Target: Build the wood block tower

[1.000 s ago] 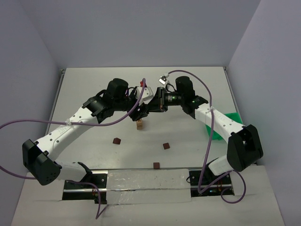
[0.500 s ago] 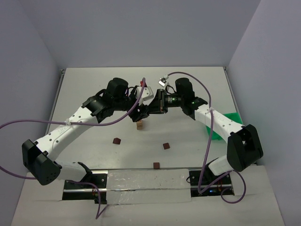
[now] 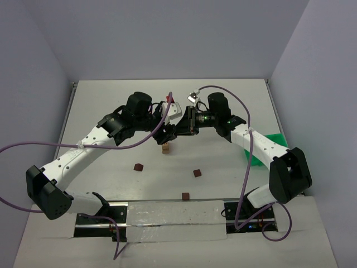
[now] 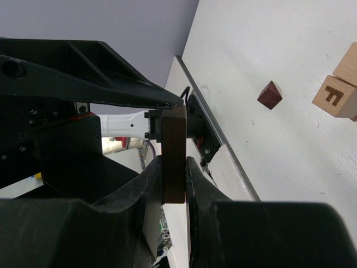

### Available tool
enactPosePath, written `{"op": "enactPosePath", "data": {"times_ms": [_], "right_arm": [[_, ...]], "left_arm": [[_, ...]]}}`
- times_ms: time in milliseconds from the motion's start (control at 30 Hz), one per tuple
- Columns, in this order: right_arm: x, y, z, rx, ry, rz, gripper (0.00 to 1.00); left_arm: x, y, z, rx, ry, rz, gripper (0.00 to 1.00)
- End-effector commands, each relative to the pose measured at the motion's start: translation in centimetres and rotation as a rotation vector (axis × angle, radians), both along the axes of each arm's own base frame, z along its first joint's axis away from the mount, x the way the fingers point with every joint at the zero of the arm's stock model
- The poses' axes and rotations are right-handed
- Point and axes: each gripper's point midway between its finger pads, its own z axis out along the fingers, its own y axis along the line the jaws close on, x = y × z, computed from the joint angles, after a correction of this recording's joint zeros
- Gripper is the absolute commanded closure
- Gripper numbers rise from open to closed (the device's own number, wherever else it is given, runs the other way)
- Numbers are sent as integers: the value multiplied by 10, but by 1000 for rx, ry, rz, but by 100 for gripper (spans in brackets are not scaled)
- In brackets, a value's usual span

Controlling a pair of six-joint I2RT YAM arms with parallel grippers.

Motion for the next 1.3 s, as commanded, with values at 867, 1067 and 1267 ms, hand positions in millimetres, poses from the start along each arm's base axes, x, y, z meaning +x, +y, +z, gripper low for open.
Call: {"op": "enactPosePath", "data": {"times_ms": [867, 1067, 1267], "right_arm": [[14, -9, 6, 41, 7, 11, 0], [61, -50, -3, -98, -65, -119, 0], [88, -93, -3, -271, -165, -153, 0]], "left_arm": [[-1, 21, 11, 54, -50, -137, 100], [10, 30, -17, 223, -6, -201, 100], [23, 25, -46, 310, 40, -250, 100]]}}
